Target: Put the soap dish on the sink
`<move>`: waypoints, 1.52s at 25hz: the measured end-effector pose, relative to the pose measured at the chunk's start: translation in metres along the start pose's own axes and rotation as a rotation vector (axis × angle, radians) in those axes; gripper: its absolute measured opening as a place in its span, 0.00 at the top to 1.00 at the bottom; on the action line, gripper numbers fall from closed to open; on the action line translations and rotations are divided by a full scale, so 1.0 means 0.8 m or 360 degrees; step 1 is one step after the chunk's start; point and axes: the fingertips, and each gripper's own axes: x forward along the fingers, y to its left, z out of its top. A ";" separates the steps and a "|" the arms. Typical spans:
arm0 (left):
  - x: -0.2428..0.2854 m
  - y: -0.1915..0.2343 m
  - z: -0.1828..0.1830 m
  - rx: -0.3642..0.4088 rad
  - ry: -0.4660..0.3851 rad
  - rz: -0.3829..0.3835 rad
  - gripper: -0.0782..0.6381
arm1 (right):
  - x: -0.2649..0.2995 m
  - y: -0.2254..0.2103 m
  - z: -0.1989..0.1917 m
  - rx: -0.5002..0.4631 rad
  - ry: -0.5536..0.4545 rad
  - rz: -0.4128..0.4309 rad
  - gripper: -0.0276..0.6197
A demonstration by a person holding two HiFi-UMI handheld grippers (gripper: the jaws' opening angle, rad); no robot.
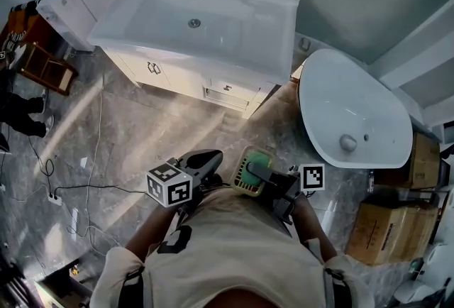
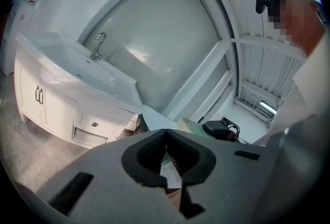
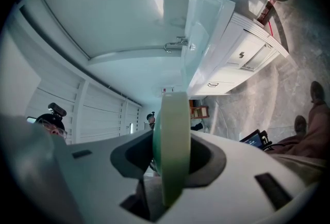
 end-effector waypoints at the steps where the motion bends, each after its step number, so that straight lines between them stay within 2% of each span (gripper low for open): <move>1: 0.005 0.000 0.002 -0.0003 0.0000 0.0001 0.87 | -0.001 -0.001 0.005 0.0001 0.0003 0.0005 0.73; 8: 0.036 0.008 0.018 -0.0011 0.0023 0.0044 0.87 | -0.010 -0.003 0.044 0.0019 0.0018 0.0035 0.73; 16: 0.084 0.013 0.041 0.0033 0.0058 0.0096 0.86 | -0.027 -0.010 0.103 0.0038 0.0012 0.0082 0.73; 26: 0.143 0.008 0.073 0.0006 0.0024 0.0193 0.86 | -0.063 -0.020 0.171 0.0082 0.0065 0.0035 0.73; 31: 0.172 0.002 0.072 0.0037 0.0066 0.0218 0.86 | -0.083 -0.031 0.199 0.0042 0.0091 0.0011 0.73; 38: 0.190 0.006 0.079 0.0055 0.0096 0.0262 0.87 | -0.086 -0.044 0.216 0.0082 0.0097 0.0015 0.73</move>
